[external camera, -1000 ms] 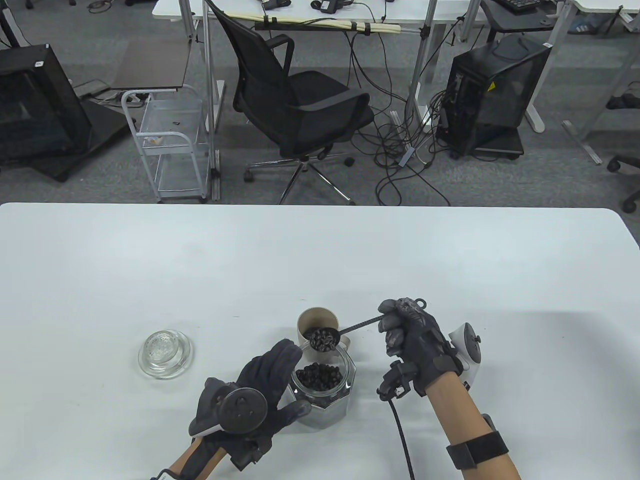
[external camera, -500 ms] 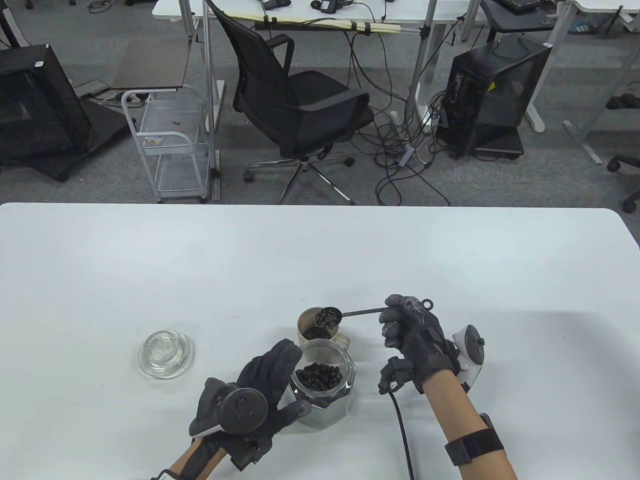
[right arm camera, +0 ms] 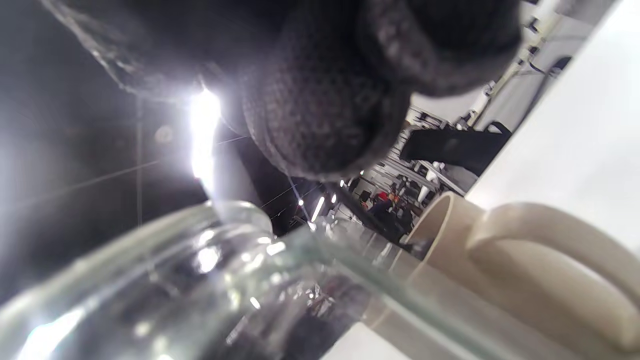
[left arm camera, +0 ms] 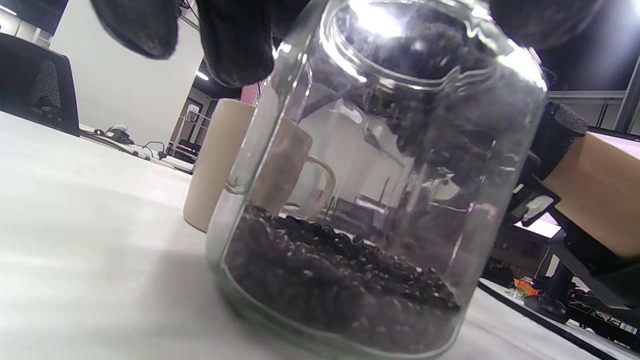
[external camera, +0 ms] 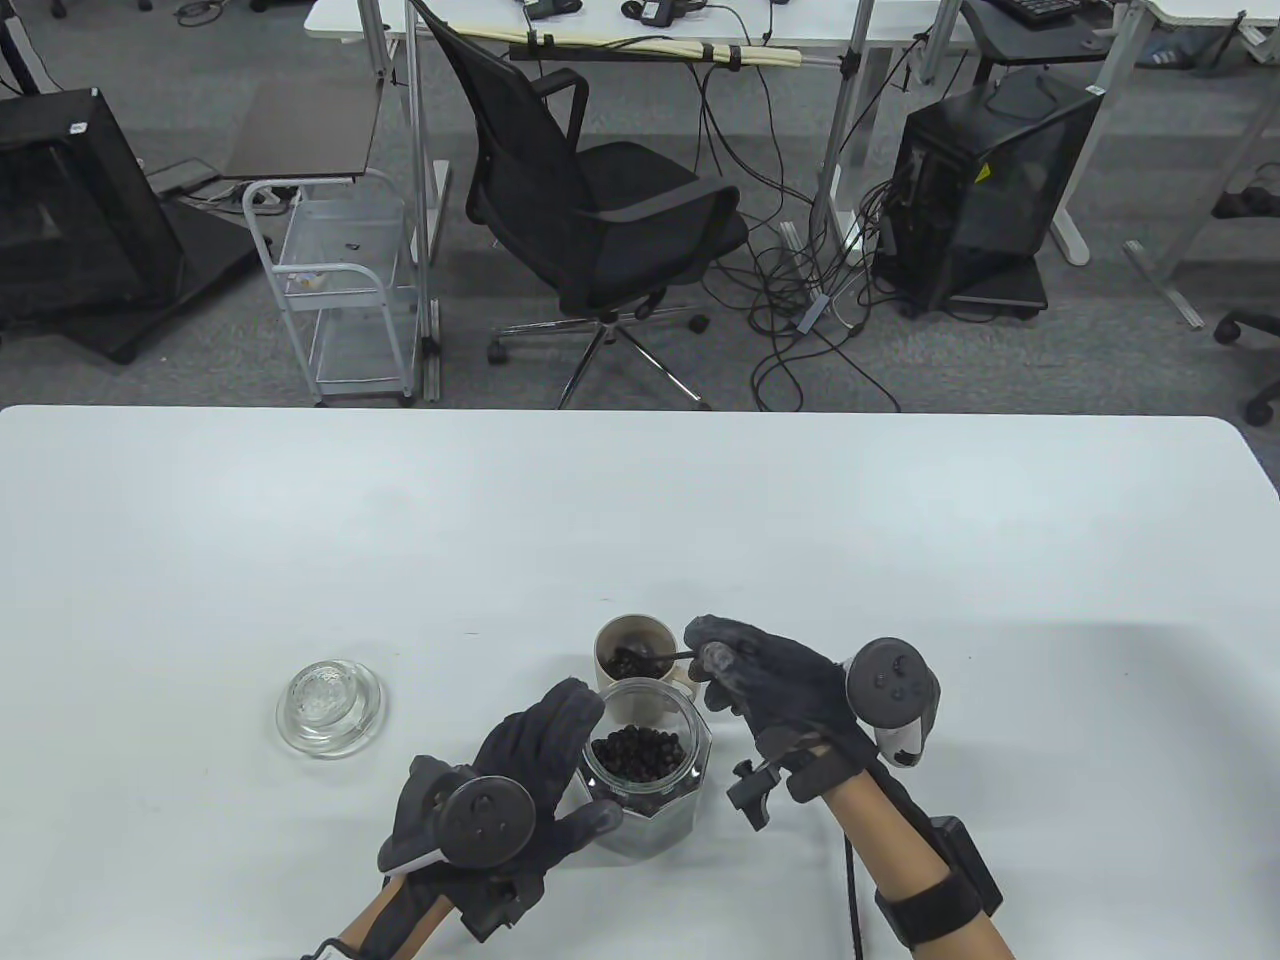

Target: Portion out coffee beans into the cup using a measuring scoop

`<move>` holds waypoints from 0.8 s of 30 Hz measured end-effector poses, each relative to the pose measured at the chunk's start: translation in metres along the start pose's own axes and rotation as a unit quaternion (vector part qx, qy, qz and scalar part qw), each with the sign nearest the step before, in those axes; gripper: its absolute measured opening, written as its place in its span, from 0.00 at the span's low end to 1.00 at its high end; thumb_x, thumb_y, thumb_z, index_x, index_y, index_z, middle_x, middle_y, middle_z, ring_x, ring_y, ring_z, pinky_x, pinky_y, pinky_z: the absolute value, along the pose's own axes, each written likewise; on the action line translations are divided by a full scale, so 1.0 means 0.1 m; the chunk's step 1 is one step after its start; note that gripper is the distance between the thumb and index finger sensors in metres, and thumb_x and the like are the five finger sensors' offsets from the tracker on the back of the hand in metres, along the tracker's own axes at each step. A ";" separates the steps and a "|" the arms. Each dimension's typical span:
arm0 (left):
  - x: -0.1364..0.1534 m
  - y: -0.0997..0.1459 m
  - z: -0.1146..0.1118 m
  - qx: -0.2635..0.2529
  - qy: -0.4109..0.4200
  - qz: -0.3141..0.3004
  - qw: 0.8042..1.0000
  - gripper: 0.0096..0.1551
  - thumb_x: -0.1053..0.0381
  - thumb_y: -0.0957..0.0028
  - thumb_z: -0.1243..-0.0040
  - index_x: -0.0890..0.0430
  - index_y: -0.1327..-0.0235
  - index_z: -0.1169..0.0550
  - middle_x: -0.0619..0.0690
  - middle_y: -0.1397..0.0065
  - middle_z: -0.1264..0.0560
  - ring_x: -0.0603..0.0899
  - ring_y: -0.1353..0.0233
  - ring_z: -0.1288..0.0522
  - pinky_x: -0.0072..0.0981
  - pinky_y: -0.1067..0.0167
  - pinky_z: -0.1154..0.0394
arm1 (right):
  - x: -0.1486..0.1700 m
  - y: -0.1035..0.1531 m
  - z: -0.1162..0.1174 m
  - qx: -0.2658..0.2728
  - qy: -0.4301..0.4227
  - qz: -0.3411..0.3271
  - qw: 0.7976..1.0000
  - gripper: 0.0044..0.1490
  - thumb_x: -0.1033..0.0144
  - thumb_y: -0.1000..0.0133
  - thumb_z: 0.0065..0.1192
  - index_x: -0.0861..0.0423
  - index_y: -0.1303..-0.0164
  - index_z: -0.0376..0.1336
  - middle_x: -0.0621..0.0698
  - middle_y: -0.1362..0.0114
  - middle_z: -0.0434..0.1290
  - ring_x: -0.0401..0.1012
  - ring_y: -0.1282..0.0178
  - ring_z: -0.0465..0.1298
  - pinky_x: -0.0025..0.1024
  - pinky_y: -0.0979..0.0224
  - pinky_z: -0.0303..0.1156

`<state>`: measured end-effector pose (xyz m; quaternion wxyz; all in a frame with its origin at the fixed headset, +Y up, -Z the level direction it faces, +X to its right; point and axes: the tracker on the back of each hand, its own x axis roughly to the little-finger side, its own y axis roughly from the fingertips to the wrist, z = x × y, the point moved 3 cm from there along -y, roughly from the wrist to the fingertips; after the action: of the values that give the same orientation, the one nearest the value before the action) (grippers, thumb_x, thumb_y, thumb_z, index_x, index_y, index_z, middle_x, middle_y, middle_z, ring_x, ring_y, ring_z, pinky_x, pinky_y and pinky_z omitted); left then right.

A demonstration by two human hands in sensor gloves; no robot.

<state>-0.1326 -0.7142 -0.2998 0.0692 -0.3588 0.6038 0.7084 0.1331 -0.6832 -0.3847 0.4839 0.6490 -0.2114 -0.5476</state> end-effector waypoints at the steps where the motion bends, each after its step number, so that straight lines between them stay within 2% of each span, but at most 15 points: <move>1: 0.00 0.00 0.00 0.000 0.000 0.000 1.000 0.58 0.21 0.46 0.59 0.53 0.18 0.61 0.58 0.10 0.55 0.64 0.16 0.36 0.67 0.24 0.37 | -0.02 0.01 0.00 0.005 0.005 -0.005 1.000 0.31 0.46 0.44 0.66 0.54 0.39 0.76 0.59 0.53 0.86 0.41 0.66 0.85 0.32 0.63 0.80; 7: 0.00 0.00 0.00 0.001 0.001 0.000 1.000 0.58 0.21 0.46 0.59 0.53 0.18 0.61 0.58 0.11 0.55 0.64 0.16 0.36 0.68 0.24 0.37 | 0.02 0.01 -0.03 0.018 -0.034 0.011 0.999 0.31 0.46 0.43 0.66 0.55 0.40 0.76 0.61 0.53 0.86 0.41 0.67 0.85 0.32 0.64 0.80; 13: 0.00 0.00 0.00 0.001 0.000 0.000 1.000 0.58 0.21 0.46 0.59 0.53 0.18 0.61 0.58 0.10 0.55 0.64 0.16 0.36 0.68 0.24 0.37 | 0.13 0.03 -0.21 0.070 -0.090 0.041 0.993 0.31 0.45 0.42 0.65 0.55 0.40 0.75 0.60 0.53 0.86 0.41 0.67 0.85 0.31 0.64 0.80; 15: 0.00 0.00 0.00 0.001 0.001 0.000 1.000 0.58 0.21 0.46 0.59 0.53 0.18 0.61 0.58 0.11 0.55 0.64 0.16 0.36 0.68 0.24 0.37 | 0.16 0.07 -0.30 0.119 -0.132 0.057 0.982 0.30 0.45 0.42 0.64 0.56 0.41 0.76 0.58 0.55 0.87 0.40 0.67 0.85 0.30 0.64 0.80; 16: 0.00 0.00 0.00 0.001 0.001 0.000 1.000 0.58 0.21 0.46 0.59 0.53 0.18 0.61 0.58 0.10 0.55 0.64 0.16 0.36 0.68 0.24 0.37 | 0.18 0.11 -0.37 0.168 -0.155 0.074 0.971 0.30 0.45 0.41 0.64 0.56 0.43 0.76 0.57 0.57 0.87 0.39 0.68 0.85 0.29 0.65 0.80; 18: 0.00 0.00 0.00 0.001 0.001 0.000 1.000 0.58 0.21 0.46 0.59 0.53 0.18 0.61 0.58 0.10 0.55 0.64 0.16 0.36 0.68 0.24 0.37 | 0.24 0.17 -0.45 0.220 -0.205 0.105 0.948 0.30 0.45 0.42 0.64 0.57 0.46 0.77 0.56 0.61 0.88 0.37 0.71 0.85 0.27 0.68 0.80; 21: 0.00 0.00 0.00 0.001 0.001 0.000 1.000 0.58 0.21 0.46 0.59 0.53 0.18 0.61 0.58 0.10 0.55 0.64 0.16 0.36 0.68 0.24 0.37 | 0.32 0.18 -0.46 0.200 -0.294 0.133 0.925 0.30 0.45 0.40 0.61 0.57 0.46 0.76 0.54 0.61 0.87 0.36 0.71 0.84 0.26 0.67 0.80; 24: 0.00 0.00 0.00 0.001 0.001 0.000 1.000 0.58 0.20 0.46 0.59 0.53 0.18 0.61 0.58 0.10 0.55 0.64 0.16 0.36 0.68 0.24 0.37 | 0.36 0.18 -0.46 0.187 -0.341 0.143 0.910 0.29 0.45 0.39 0.60 0.58 0.47 0.76 0.54 0.62 0.87 0.35 0.71 0.84 0.26 0.68 0.79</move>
<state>-0.1325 -0.7146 -0.2998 0.0691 -0.3592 0.6045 0.7077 0.1909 -0.7018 -0.3905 0.3256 0.4636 -0.5527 -0.6111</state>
